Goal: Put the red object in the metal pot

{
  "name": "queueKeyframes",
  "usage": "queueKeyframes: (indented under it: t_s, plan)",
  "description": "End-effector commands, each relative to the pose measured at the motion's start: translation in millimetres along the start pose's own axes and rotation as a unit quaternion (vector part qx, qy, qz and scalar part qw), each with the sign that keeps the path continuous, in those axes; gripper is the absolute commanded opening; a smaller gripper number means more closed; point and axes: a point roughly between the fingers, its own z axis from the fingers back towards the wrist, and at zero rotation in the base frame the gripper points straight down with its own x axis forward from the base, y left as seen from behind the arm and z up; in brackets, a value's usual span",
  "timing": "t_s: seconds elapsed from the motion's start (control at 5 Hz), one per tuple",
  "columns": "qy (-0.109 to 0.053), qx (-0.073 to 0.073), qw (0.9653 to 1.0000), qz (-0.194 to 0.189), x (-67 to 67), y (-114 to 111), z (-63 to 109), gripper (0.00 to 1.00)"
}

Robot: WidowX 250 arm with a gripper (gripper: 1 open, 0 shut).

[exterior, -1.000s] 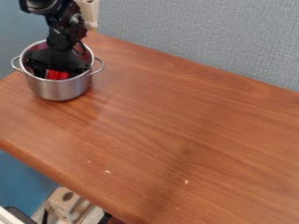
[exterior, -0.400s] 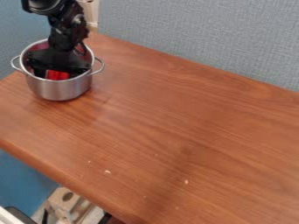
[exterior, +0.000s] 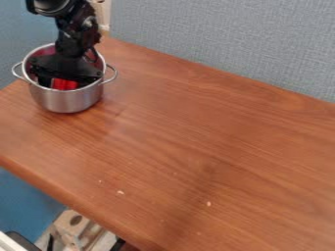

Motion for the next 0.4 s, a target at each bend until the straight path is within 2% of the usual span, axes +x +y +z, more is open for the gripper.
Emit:
queueKeyframes:
  t_s: [0.0,0.2]
  plan:
    - [0.060,0.011,0.9979,-0.021,-34.7,-5.8,-18.8,1.00]
    - [0.061,0.013,0.9979,-0.020,-34.3,-6.1,-18.8,1.00]
